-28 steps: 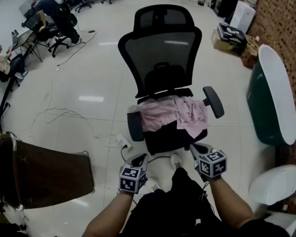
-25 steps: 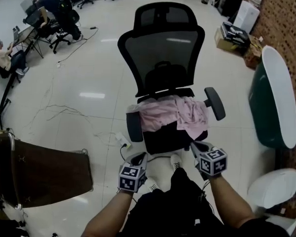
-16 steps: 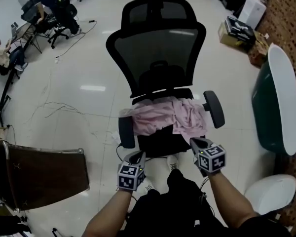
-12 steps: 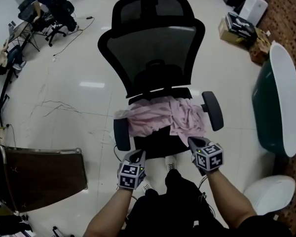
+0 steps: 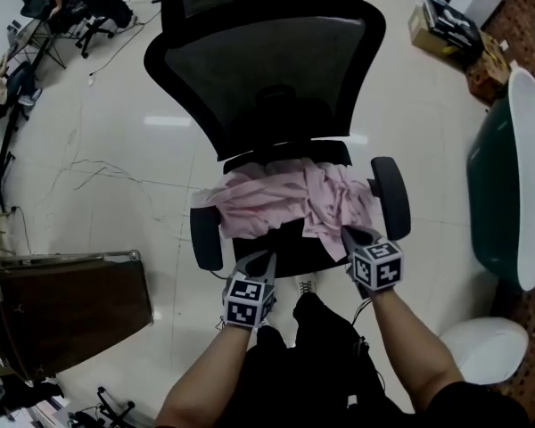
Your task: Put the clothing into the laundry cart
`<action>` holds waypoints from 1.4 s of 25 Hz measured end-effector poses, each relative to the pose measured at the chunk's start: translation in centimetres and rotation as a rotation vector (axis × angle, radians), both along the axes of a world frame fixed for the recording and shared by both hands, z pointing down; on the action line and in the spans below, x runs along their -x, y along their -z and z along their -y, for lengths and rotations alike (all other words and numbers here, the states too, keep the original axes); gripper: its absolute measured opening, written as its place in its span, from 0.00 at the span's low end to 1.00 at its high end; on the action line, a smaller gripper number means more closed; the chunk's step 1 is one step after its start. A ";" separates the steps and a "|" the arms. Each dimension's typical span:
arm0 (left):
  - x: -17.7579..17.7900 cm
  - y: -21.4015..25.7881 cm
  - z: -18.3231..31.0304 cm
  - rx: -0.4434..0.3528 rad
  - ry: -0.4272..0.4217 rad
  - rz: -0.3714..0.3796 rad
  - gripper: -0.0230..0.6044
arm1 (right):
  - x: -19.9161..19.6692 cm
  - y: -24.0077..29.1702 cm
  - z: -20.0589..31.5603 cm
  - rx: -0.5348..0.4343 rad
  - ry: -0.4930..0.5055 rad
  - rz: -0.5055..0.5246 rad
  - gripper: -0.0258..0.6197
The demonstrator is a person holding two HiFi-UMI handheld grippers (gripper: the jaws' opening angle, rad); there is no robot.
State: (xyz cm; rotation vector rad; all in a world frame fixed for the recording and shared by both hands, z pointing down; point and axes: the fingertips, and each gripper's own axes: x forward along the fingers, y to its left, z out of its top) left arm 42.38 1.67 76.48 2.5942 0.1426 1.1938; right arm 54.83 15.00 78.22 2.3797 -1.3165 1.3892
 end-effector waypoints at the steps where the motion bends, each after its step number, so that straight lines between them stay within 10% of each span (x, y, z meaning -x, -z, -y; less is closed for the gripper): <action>1: -0.2 -0.4 0.0 -0.005 -0.003 0.010 0.03 | -0.6 -0.5 0.0 0.008 -0.007 -0.004 0.07; 6: -1.1 -2.8 0.5 -0.042 -0.035 0.048 0.03 | -3.6 -3.5 -0.7 0.053 -0.075 -0.018 0.08; 9: -1.6 -4.3 0.7 -0.040 -0.041 0.078 0.03 | -5.1 -5.9 -1.0 0.097 -0.083 -0.015 0.35; 19: -2.7 -10.3 0.1 -0.005 -0.035 0.148 0.03 | -8.9 -13.8 -1.2 0.191 -0.129 0.008 0.68; 35: -1.3 -16.1 0.7 -0.006 0.004 0.202 0.03 | -11.8 -23.8 -1.8 0.354 -0.085 -0.022 0.73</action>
